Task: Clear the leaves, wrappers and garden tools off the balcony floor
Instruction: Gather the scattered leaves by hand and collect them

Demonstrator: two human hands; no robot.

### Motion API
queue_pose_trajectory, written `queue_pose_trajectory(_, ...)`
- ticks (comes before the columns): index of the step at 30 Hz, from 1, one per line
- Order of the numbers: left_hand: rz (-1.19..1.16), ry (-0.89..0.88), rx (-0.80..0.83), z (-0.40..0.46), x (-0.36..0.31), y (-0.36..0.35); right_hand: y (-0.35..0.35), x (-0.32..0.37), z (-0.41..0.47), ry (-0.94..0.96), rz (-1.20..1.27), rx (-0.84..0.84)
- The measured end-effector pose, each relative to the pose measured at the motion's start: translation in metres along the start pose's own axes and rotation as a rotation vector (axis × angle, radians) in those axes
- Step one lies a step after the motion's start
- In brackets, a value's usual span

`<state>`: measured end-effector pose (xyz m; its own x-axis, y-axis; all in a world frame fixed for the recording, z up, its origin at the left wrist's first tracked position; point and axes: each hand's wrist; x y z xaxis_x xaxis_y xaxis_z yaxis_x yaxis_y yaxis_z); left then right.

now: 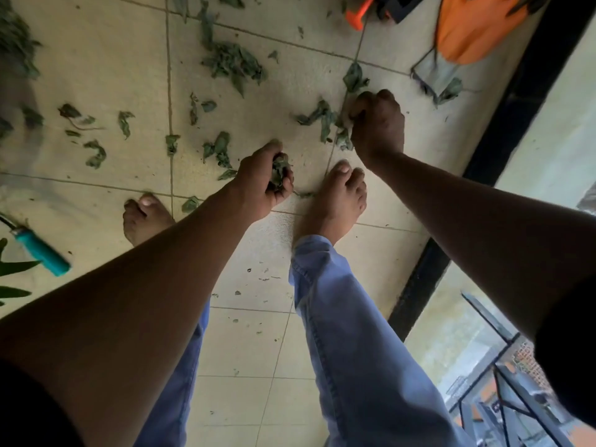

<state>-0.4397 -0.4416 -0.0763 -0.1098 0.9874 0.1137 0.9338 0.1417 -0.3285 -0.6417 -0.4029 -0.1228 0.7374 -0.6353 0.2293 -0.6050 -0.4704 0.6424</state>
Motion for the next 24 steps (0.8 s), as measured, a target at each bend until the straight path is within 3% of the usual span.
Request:
queue_pose_trajectory(3, -0.038, -0.001, 0.021, -0.003, 0.004, 0.007, 0.007, 0.013, -0.006, -0.080, 0.183, -0.015)
queue_pose_trajectory(8, -0.081, 0.026, 0.096, -0.005, 0.003, 0.013, 0.001, 0.073, -0.053, 0.089, 0.467, 0.122)
queue_pose_trajectory(11, -0.060, -0.035, 0.204, -0.006, -0.003, 0.018, -0.019, 0.109, -0.089, 0.187, 0.374, 0.196)
queue_pose_trajectory(15, 0.059, -0.009, 0.234, -0.016, -0.011, 0.039, -0.043, 0.135, -0.119, 0.320, 0.003, 0.183)
queue_pose_trajectory(18, 0.137, -0.076, 0.136, -0.018, -0.013, 0.059, -0.047, 0.143, -0.131, 0.387, 0.232, 0.276)
queue_pose_trajectory(21, 0.043, -0.060, 0.084, -0.019, -0.015, 0.076, -0.051, 0.136, -0.128, 0.336, 0.585, 0.175)
queue_pose_trajectory(23, -0.035, -0.012, 0.053, -0.020, -0.018, 0.086, -0.057, 0.122, -0.119, 0.252, 0.469, 0.045)
queue_pose_trajectory(24, -0.044, -0.011, 0.044, -0.021, -0.020, 0.091, -0.061, 0.111, -0.113, 0.185, 0.283, -0.024)
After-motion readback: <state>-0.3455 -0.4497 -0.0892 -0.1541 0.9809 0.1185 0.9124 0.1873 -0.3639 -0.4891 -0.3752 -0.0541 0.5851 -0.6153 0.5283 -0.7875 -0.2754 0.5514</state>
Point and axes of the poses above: each hand's wrist, its own z-axis towards the middle knuckle, its own y-axis out of the back of the hand, x = y × z, and after that the axes turned 15 degrees about x, right-handed
